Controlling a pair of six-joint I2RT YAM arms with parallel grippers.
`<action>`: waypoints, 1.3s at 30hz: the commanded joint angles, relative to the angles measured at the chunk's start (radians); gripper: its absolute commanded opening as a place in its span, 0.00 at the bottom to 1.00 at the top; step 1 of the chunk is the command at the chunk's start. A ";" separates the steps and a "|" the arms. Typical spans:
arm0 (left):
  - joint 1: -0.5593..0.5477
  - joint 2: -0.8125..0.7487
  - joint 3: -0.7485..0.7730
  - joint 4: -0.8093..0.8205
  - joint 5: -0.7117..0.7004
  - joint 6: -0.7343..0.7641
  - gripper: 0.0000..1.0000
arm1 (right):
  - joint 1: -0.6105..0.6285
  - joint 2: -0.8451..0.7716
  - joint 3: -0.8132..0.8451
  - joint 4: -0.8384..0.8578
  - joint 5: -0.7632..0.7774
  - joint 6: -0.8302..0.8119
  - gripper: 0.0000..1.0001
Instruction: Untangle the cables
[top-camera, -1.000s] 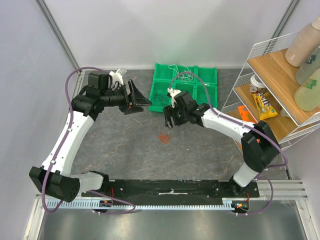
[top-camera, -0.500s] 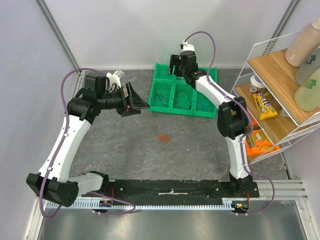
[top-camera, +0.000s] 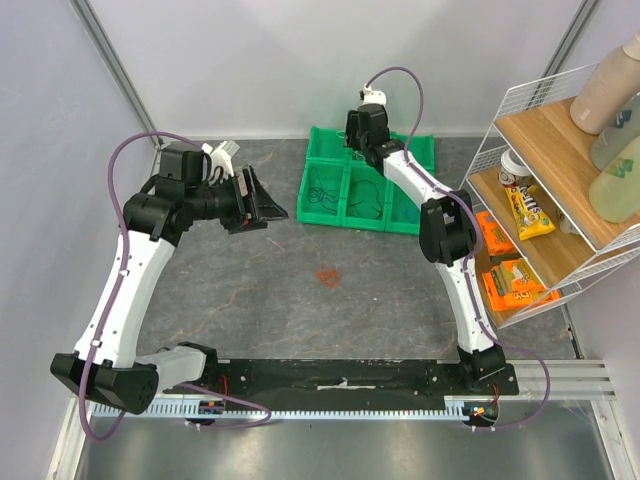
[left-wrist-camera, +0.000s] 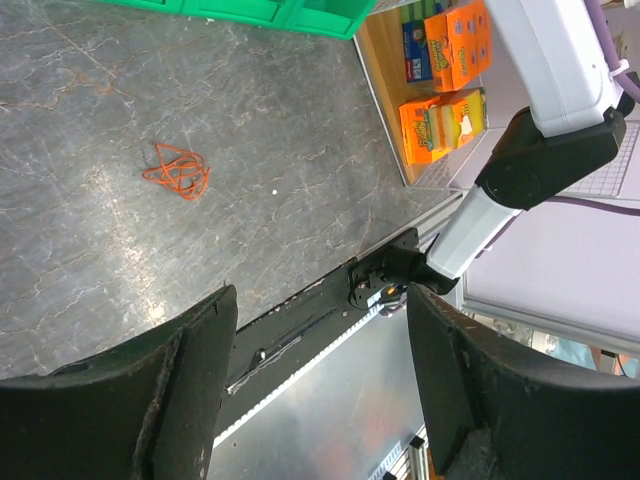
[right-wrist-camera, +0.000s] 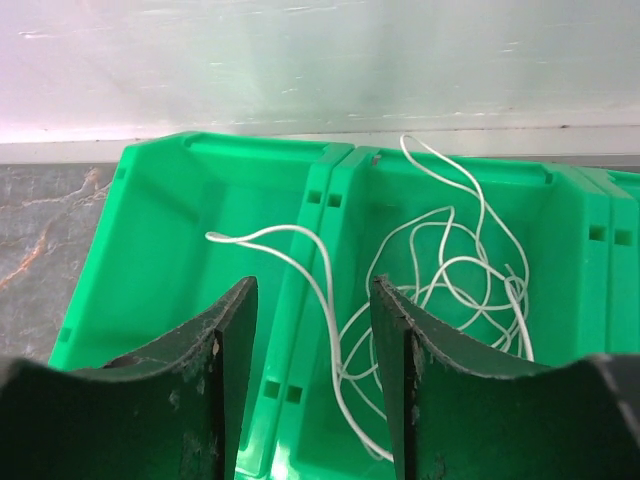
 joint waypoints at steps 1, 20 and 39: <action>0.012 -0.004 0.045 -0.017 -0.008 0.056 0.74 | -0.007 0.025 0.058 0.068 0.027 -0.005 0.56; 0.032 -0.010 0.027 -0.014 0.013 0.048 0.73 | -0.058 -0.033 0.019 0.059 0.048 -0.021 0.00; 0.032 -0.036 0.022 0.012 0.041 0.011 0.73 | -0.054 0.090 0.155 -0.170 0.012 -0.063 0.05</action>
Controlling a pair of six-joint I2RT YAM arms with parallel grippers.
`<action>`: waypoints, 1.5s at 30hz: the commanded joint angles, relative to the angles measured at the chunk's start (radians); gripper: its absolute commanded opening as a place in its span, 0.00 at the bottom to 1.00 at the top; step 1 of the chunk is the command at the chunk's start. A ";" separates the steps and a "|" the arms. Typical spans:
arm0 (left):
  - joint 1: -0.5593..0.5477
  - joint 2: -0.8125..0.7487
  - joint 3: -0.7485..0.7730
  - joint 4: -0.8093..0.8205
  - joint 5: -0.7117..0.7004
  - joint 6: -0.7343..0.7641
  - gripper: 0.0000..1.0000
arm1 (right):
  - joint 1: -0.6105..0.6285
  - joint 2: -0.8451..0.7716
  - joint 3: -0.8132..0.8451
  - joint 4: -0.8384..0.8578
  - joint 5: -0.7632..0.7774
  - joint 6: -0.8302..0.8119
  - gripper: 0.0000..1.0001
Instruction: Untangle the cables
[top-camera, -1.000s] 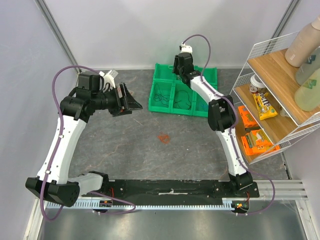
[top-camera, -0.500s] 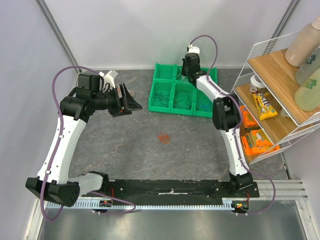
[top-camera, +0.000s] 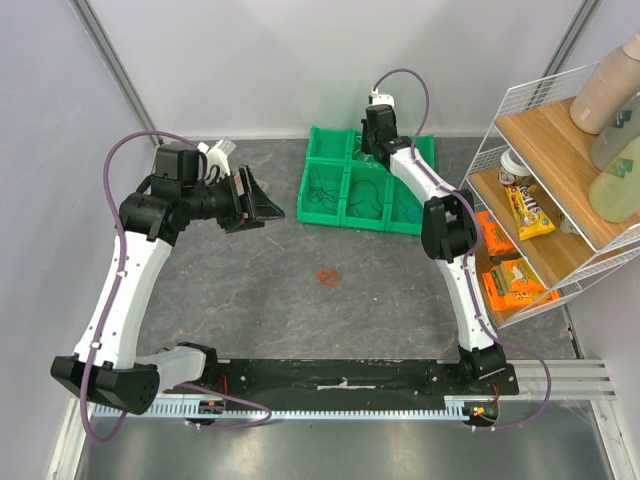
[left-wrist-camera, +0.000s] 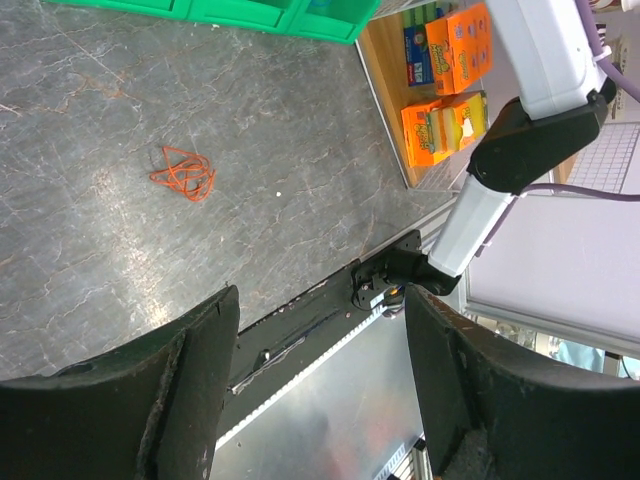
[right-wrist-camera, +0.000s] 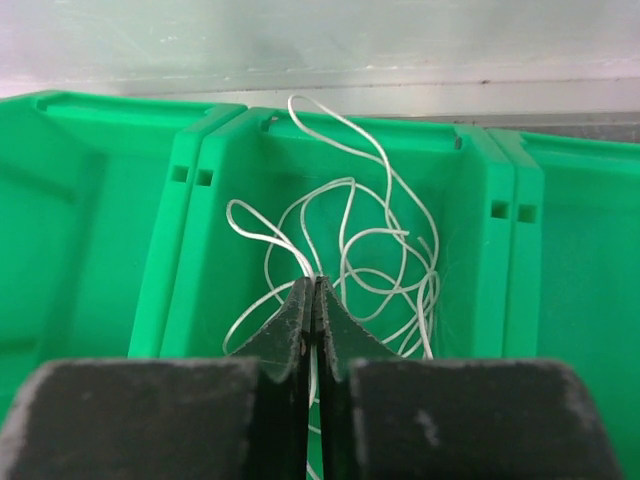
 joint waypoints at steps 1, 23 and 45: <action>0.004 -0.034 0.006 0.035 0.039 -0.024 0.73 | 0.002 0.032 0.089 -0.044 -0.029 -0.006 0.12; 0.000 -0.077 -0.201 0.190 0.183 -0.127 0.73 | 0.269 -0.855 -0.927 -0.060 -0.184 -0.012 0.73; -0.147 -0.010 -0.397 0.323 0.206 -0.231 0.69 | 0.342 -0.940 -1.575 0.475 -0.618 0.204 0.42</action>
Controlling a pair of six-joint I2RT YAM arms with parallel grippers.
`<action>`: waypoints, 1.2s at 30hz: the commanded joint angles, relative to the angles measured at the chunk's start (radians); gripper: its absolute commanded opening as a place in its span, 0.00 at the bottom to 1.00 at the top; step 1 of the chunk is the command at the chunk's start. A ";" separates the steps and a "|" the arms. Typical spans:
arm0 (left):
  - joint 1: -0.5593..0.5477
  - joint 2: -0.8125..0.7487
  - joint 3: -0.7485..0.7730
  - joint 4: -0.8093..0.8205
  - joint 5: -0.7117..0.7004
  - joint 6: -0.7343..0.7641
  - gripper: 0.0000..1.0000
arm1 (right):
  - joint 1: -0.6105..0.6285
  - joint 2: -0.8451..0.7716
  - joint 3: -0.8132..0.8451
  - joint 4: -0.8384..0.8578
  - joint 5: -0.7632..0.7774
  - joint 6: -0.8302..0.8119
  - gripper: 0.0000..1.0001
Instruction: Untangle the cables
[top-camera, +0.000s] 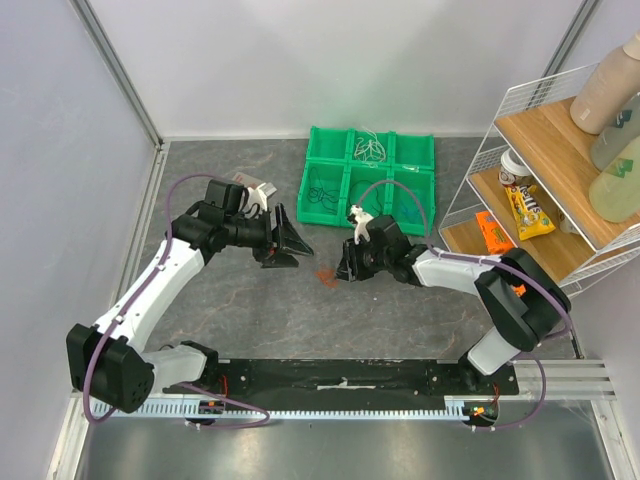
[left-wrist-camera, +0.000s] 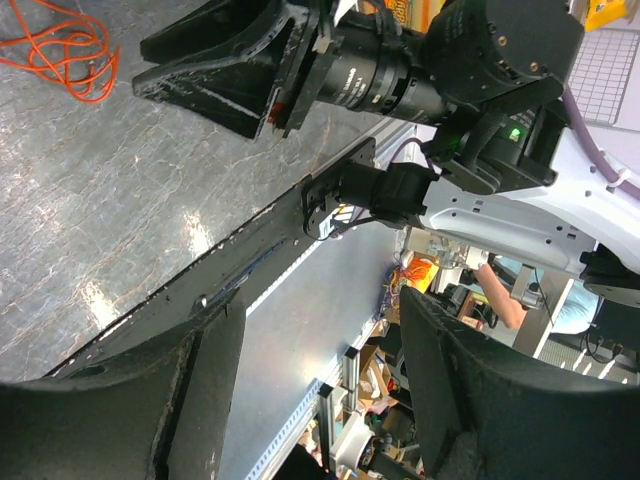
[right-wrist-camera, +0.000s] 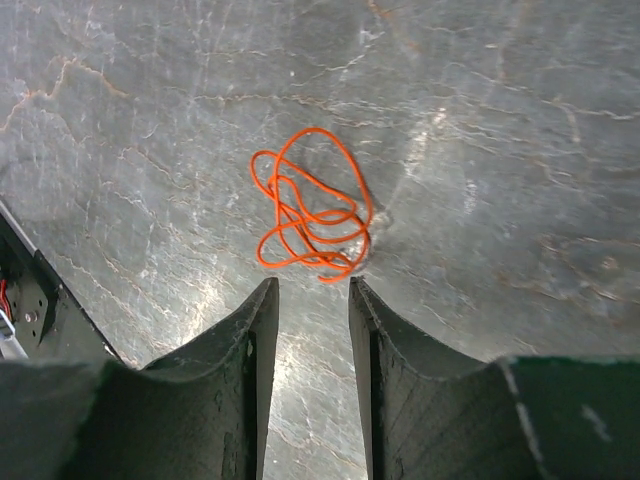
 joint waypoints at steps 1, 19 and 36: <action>-0.006 -0.028 -0.006 0.031 0.017 -0.039 0.69 | 0.027 0.030 -0.003 0.074 -0.019 -0.016 0.42; -0.006 -0.016 0.037 -0.030 -0.004 0.000 0.66 | 0.060 0.108 0.041 0.093 0.153 -0.088 0.33; -0.003 -0.020 0.053 0.005 -0.053 -0.012 0.51 | 0.067 -0.045 0.120 0.034 0.017 -0.138 0.00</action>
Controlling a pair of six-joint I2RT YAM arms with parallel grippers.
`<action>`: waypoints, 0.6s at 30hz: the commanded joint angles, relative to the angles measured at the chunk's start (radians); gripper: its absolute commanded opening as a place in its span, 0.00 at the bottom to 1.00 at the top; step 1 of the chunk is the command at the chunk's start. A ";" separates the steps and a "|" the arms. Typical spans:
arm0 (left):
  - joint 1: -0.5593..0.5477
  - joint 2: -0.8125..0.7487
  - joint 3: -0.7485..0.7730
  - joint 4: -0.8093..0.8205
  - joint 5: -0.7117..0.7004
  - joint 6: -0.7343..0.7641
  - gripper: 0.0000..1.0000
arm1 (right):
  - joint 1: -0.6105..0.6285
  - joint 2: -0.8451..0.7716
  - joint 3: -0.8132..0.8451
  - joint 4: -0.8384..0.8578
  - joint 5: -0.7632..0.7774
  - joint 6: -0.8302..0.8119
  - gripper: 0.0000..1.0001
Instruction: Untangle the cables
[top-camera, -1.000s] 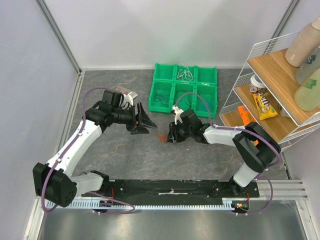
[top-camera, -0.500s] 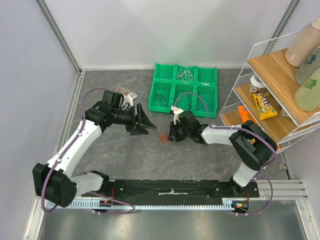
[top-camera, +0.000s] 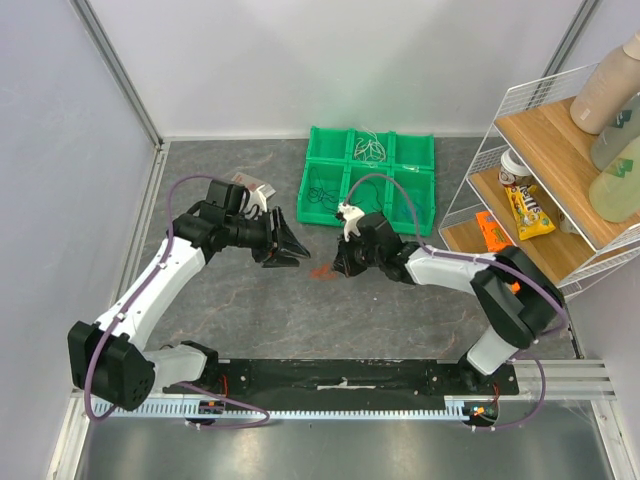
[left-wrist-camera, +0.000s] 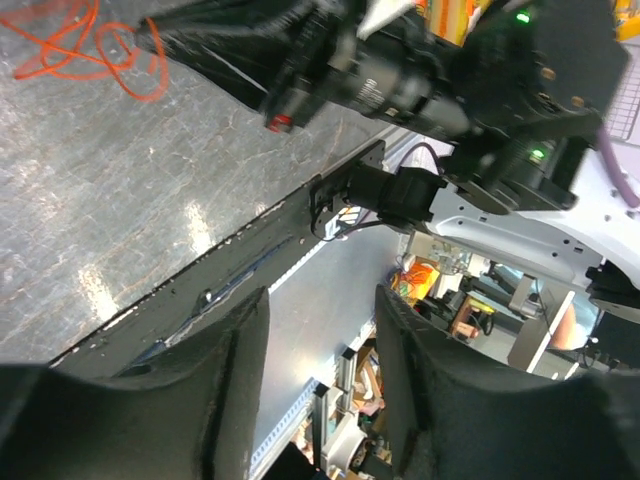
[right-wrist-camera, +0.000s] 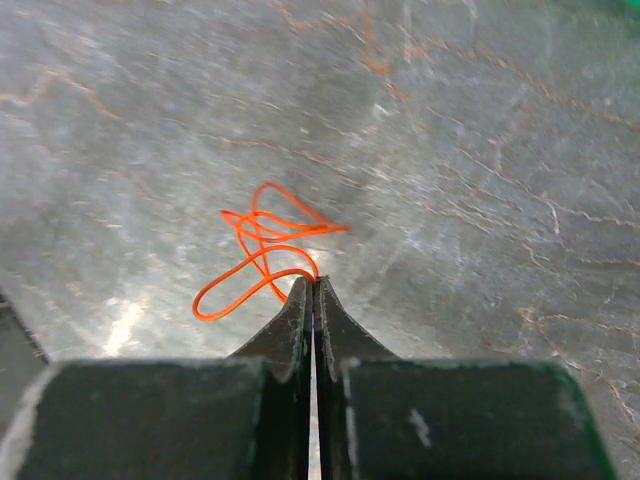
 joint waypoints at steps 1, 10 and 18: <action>0.001 -0.045 0.054 0.049 -0.052 -0.009 0.48 | 0.007 -0.131 0.070 -0.026 -0.107 0.004 0.00; 0.054 -0.127 0.041 0.132 -0.101 -0.049 0.65 | 0.007 -0.260 0.196 -0.041 -0.276 0.101 0.00; 0.099 -0.174 0.013 0.137 -0.136 -0.081 0.57 | 0.009 -0.289 0.276 0.014 -0.369 0.153 0.00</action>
